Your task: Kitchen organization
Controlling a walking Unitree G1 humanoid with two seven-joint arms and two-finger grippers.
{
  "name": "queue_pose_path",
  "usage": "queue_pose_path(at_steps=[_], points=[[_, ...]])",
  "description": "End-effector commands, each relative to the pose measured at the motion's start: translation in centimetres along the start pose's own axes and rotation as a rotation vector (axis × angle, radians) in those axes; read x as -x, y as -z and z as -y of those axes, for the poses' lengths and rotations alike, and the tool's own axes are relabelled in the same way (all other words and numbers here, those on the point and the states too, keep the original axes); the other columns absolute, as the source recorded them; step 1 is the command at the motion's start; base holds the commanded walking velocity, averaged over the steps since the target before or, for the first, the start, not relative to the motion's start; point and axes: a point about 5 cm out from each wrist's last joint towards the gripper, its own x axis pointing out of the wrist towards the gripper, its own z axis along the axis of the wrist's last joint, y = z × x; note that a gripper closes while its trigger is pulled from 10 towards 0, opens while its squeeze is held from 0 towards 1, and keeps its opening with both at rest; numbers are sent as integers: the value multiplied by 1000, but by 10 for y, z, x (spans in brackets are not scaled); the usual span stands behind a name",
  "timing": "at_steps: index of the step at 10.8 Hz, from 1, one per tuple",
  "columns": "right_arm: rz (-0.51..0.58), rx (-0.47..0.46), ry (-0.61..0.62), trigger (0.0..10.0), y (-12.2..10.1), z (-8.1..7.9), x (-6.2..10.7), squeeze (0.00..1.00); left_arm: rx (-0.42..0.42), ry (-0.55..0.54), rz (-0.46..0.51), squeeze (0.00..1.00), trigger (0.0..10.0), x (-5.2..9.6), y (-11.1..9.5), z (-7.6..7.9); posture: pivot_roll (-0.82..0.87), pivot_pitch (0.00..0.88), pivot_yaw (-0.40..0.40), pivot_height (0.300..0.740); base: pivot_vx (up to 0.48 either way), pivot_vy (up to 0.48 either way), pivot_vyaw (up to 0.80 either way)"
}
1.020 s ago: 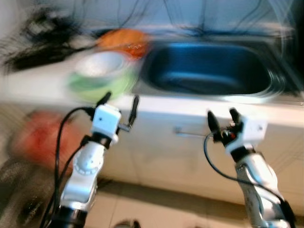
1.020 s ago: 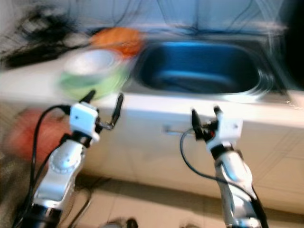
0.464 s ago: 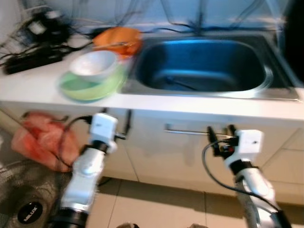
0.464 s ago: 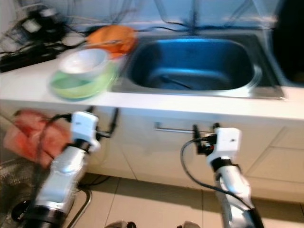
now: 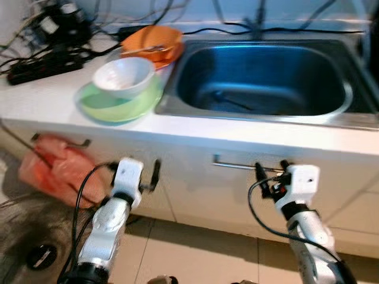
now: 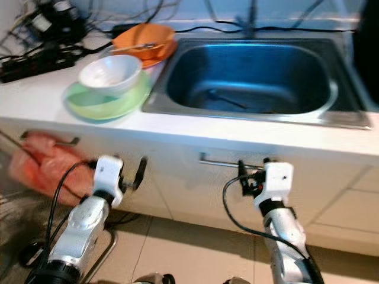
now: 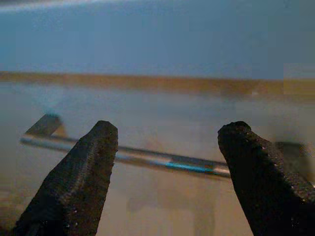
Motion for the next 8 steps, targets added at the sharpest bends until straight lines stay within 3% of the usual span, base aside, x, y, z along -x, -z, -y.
queue_pose_path(at_steps=[1,4,6,8], points=[[-25,0,-12,10000,8,-3,0,0,31,-17,-75,0,10000,1,17,-5,6,75,111,740,0,0,0],[-105,-19,-10,10000,33,-4,-1,0,87,-61,-273,0,10000,8,57,-18,4,75,106,740,0,0,0],[-158,-53,17,10000,47,-2,-2,0,113,-120,-339,0,10000,9,66,-30,8,75,108,740,0,0,0],[-156,-59,27,10000,48,-1,-4,0,135,-146,-341,0,10000,6,63,-36,10,78,113,740,0,0,0]])
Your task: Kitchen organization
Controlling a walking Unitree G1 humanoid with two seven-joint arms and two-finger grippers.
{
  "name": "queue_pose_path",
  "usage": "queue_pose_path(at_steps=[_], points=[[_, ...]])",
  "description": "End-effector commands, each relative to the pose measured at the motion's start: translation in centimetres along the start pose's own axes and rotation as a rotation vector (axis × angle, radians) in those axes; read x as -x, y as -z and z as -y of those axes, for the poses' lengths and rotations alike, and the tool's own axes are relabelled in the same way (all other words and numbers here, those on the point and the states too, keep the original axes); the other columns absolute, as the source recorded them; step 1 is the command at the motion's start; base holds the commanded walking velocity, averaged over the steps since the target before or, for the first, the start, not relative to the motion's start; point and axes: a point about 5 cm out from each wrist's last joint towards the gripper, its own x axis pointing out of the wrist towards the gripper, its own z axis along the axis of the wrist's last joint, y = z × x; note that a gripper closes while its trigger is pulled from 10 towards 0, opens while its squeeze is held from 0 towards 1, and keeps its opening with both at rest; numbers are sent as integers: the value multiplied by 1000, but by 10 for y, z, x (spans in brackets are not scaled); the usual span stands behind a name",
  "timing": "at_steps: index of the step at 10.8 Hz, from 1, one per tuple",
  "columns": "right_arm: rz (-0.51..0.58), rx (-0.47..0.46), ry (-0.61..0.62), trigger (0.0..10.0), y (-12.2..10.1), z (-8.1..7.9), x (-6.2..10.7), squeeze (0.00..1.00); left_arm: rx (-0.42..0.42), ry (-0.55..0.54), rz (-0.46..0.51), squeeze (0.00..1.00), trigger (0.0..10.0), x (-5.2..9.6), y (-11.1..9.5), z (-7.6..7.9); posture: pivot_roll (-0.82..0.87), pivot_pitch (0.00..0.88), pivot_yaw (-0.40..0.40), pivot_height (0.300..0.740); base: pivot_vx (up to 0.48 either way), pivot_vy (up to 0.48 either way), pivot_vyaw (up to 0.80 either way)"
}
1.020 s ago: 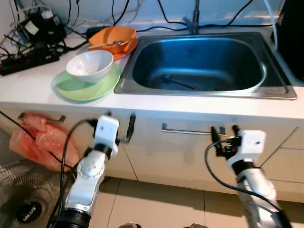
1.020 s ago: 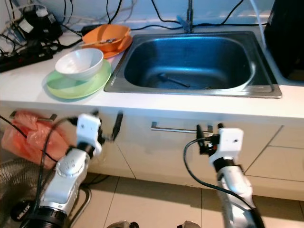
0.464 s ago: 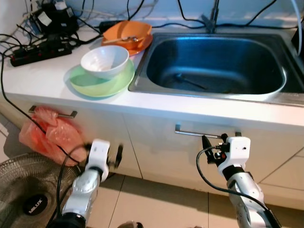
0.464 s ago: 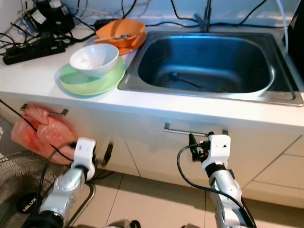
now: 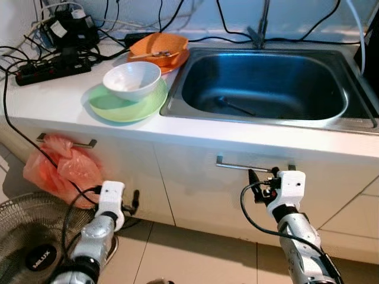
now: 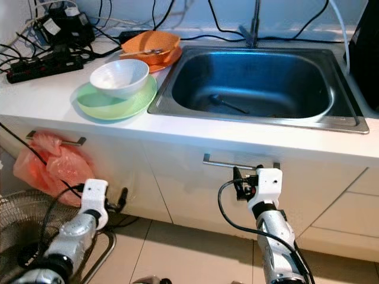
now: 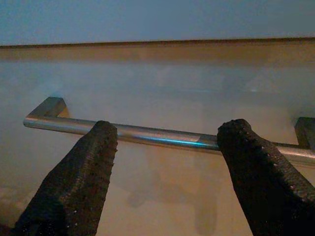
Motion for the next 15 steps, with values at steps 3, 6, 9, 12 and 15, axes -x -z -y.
queue_pose_path(at_steps=[3,6,9,12,15], points=[[-100,-45,34,10000,24,3,6,0,23,-7,18,0,10000,-3,-6,1,29,74,124,740,0,0,0],[-102,-66,53,10000,26,1,2,0,13,9,18,0,10000,-5,-7,5,42,70,121,740,0,0,-148],[-138,-80,116,10000,35,12,2,0,-10,11,-44,0,10000,-1,9,5,33,64,128,740,0,0,-800],[-142,-65,142,10000,38,21,3,0,-39,12,-141,0,10000,2,24,4,11,53,133,740,0,0,-533],[-267,-97,168,10000,61,25,8,0,-58,-23,-242,0,10000,9,45,-1,11,48,122,740,0,0,0]])
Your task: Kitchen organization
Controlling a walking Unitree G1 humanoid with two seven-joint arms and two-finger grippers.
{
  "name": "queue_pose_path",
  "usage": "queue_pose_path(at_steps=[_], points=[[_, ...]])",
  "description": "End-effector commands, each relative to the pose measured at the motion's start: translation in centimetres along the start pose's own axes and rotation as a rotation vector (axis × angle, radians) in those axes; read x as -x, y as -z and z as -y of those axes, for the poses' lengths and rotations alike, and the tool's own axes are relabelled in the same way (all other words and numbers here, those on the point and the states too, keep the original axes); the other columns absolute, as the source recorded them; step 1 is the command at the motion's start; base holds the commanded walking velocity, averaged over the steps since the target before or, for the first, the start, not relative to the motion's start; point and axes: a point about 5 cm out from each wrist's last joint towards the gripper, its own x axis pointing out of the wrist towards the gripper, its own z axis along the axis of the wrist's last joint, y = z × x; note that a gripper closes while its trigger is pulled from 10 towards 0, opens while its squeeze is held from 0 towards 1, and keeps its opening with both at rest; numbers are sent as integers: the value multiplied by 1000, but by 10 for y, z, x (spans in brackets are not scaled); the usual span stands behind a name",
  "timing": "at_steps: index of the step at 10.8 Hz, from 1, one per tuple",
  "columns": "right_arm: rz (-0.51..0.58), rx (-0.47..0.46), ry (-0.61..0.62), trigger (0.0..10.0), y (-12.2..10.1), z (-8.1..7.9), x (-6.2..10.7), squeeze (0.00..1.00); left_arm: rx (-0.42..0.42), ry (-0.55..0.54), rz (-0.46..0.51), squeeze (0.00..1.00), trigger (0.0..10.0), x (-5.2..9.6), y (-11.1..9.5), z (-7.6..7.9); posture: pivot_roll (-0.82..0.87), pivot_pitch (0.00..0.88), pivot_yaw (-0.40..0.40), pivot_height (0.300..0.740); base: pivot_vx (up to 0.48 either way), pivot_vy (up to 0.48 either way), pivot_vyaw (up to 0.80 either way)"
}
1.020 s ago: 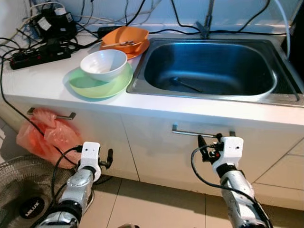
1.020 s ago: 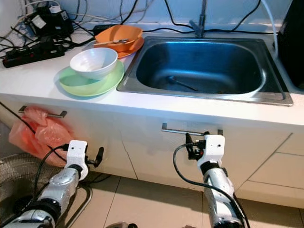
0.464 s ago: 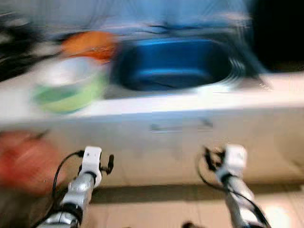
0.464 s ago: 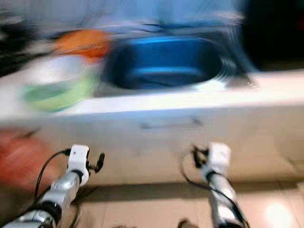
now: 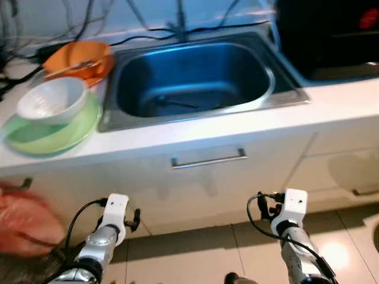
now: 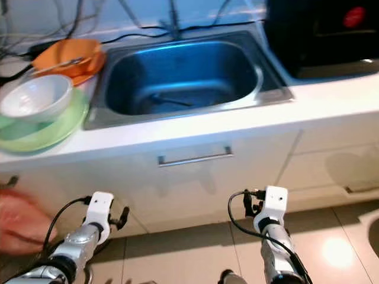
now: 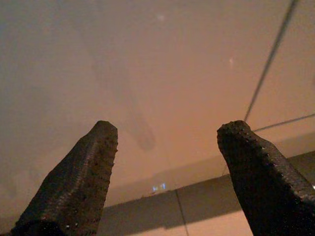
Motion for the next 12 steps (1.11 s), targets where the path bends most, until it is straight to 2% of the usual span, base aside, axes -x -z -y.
queue_pose_path(at_steps=[1,3,6,8,11,12], points=[[-50,-3,-3,10000,10,-1,1,0,-27,-32,-58,0,10000,4,14,-8,14,48,118,740,0,0,0],[-120,-3,10,10000,24,2,4,0,-46,-51,-84,0,10000,7,23,-14,17,48,119,740,0,0,0],[-205,-20,51,10000,44,10,13,0,-52,-66,-94,0,10000,8,24,-21,25,41,123,740,0,0,0],[-208,-17,41,10000,46,8,14,0,-55,-88,-89,0,10000,9,23,-26,42,37,119,740,0,0,0],[-201,-16,38,10000,43,9,11,0,7,-149,-98,0,10000,15,29,-46,45,22,114,740,0,0,0],[-197,-14,33,10000,42,9,10,0,72,-213,-104,0,10000,18,28,-61,51,13,105,740,0,0,0]])
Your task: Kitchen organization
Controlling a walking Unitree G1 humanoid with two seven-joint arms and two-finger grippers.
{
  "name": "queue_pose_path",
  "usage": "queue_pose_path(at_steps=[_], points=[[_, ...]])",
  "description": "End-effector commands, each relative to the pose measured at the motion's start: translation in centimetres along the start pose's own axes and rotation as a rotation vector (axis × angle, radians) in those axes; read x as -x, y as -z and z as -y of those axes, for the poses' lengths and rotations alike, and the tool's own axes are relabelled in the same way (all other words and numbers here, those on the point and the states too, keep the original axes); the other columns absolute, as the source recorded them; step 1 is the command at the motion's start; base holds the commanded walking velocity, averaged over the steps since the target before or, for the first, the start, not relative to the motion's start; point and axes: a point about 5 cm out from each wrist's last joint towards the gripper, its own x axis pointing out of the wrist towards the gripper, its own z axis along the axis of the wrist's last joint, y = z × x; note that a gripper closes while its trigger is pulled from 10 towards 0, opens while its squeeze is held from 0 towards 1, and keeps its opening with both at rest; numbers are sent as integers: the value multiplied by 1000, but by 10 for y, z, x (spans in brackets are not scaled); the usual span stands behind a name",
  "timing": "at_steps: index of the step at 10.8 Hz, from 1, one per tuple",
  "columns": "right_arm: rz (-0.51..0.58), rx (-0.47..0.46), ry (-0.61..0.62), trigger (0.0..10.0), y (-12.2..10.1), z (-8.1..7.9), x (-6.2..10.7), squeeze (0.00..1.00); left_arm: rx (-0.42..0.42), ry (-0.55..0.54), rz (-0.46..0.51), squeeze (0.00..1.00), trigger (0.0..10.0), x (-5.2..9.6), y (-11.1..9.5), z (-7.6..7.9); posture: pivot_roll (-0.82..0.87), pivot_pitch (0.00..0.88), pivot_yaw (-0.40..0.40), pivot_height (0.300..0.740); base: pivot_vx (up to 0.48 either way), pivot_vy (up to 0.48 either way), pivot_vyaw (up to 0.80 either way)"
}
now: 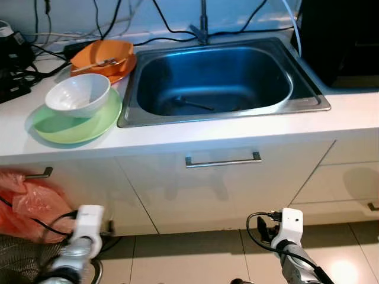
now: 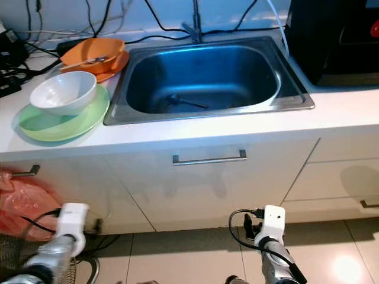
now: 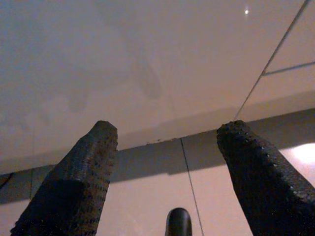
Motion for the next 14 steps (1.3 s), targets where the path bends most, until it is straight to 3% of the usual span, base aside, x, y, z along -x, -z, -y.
queue_pose_path(at_steps=[1,4,6,9,13,14], points=[[4,5,-13,10000,-2,-4,-1,0,12,-45,-12,0,10000,1,2,-13,58,0,98,740,0,0,0],[19,18,-21,10000,-13,-6,-7,0,28,-90,-24,0,10000,3,3,-27,63,0,110,740,0,0,0],[20,1,-5,10000,-14,-3,-7,0,10,-88,-9,0,10000,2,-14,-36,77,0,122,740,0,0,0],[33,-23,12,10000,-15,-5,-8,0,-16,-90,5,0,10000,1,-22,-38,62,0,140,740,0,0,0],[46,-19,25,10000,-18,1,-7,0,-49,-45,35,0,10000,-2,-35,-29,40,0,133,740,0,0,0],[49,-7,24,10000,-23,2,-9,0,-89,15,23,0,10000,-4,-35,-14,35,0,111,740,0,0,0]])
